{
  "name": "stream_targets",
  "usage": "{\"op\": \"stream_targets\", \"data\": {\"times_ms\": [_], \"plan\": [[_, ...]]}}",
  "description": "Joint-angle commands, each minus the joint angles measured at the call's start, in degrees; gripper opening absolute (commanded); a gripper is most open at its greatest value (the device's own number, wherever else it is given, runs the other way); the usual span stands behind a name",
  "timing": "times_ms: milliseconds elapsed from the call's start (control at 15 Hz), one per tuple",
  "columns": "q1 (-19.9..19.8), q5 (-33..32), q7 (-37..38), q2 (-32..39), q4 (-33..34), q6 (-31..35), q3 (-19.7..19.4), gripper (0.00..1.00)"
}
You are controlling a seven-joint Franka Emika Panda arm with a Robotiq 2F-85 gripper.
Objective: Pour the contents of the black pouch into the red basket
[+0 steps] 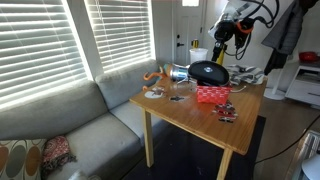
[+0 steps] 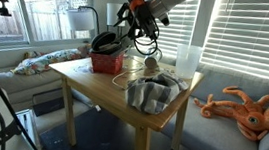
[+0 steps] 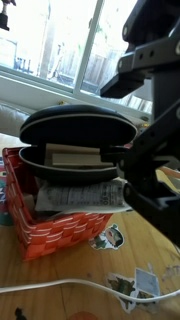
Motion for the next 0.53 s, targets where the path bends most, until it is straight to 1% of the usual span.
{"op": "stream_targets", "data": {"times_ms": [0, 67, 133, 200, 467], "plan": [[0.6, -1.6, 1.7, -0.3, -1.9, 2.2, 1.5, 0.64], [0.9, -1.8, 1.9, -0.2, -2.3, 2.7, 1.9, 0.62], [1.1, -2.1, 2.3, 0.0, -2.5, 3.3, 2.3, 0.63], [1.4, -2.3, 2.7, 0.1, -2.8, 4.0, 2.7, 0.62], [2.8, -3.7, 4.4, 0.0, -3.8, 6.7, 4.5, 0.53]]}}
